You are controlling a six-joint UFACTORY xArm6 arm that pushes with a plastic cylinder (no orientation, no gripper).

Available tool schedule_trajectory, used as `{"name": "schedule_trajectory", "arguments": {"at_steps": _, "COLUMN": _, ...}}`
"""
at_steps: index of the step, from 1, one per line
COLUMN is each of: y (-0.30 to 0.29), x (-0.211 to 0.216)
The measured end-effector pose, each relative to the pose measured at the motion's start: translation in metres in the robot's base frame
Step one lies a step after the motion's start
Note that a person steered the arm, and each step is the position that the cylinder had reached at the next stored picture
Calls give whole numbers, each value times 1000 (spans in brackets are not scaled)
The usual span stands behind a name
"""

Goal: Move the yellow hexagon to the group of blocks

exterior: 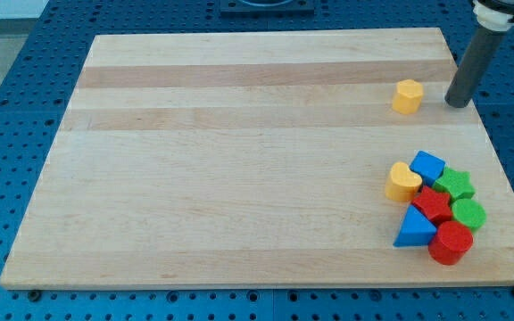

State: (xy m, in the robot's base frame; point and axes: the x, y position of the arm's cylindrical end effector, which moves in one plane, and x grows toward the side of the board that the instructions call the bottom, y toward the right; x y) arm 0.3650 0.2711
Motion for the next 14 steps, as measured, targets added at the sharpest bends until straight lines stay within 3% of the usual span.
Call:
{"name": "schedule_trajectory", "arguments": {"at_steps": 2, "y": -27, "x": -8}}
{"name": "schedule_trajectory", "arguments": {"at_steps": 3, "y": -27, "x": -43}}
{"name": "schedule_trajectory", "arguments": {"at_steps": 8, "y": -107, "x": -15}}
{"name": "schedule_trajectory", "arguments": {"at_steps": 11, "y": -108, "x": 43}}
{"name": "schedule_trajectory", "arguments": {"at_steps": 13, "y": -106, "x": 32}}
{"name": "schedule_trajectory", "arguments": {"at_steps": 14, "y": -76, "x": 9}}
